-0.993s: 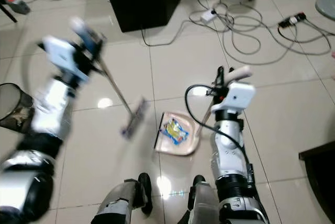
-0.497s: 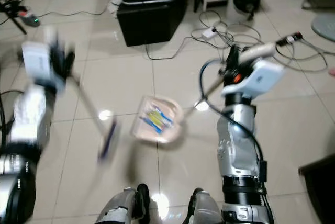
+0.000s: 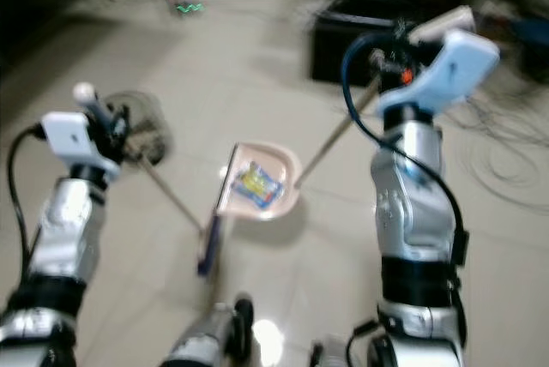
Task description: Sweep floor
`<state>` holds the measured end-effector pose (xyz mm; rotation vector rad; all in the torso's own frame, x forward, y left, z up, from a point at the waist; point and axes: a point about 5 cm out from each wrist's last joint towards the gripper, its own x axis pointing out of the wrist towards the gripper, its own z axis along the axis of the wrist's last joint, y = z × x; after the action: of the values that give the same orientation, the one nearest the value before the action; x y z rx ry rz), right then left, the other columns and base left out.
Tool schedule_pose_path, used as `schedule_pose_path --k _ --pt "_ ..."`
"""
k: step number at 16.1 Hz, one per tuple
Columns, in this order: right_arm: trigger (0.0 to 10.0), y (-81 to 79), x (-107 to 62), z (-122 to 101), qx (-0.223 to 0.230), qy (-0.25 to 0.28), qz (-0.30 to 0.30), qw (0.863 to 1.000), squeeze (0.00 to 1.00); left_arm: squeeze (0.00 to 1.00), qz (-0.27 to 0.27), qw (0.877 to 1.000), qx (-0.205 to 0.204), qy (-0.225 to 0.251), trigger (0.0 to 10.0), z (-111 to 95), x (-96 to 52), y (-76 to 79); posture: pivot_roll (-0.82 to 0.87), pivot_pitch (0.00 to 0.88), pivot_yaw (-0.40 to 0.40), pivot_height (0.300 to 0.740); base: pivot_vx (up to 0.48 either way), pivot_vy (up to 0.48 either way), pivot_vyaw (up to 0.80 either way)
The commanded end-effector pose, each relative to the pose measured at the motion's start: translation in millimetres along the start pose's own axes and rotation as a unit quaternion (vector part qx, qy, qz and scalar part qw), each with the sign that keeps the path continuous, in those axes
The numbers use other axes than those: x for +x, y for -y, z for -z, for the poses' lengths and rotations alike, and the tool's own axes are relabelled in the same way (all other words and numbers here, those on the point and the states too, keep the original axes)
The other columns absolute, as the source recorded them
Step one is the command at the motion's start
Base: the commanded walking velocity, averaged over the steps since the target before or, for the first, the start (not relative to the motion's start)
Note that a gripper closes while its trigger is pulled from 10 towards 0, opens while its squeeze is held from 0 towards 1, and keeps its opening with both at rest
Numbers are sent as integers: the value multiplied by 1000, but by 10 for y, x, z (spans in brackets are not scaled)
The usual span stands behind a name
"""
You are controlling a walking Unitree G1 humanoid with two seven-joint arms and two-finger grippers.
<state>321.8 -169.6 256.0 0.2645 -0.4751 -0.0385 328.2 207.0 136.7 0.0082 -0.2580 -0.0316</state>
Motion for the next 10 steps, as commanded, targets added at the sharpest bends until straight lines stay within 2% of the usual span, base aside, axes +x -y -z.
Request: schedule_pose_path --k 1,2,10 --pt "10000 -52 32 -143 15 25 -7 1000 0 0 0 1000 13 8 10000 -70 14 4 -94 58 93 740 274 0 781" --pt "10000 -49 63 -168 14 23 -2 1000 0 0 11 1000 22 3 10000 -65 -21 40 -89 52 95 740 326 0 750" --pt "10000 -60 156 -345 42 26 1 999 0 0 8 999 31 -17 10000 -61 -121 160 -80 24 82 740 352 0 0"
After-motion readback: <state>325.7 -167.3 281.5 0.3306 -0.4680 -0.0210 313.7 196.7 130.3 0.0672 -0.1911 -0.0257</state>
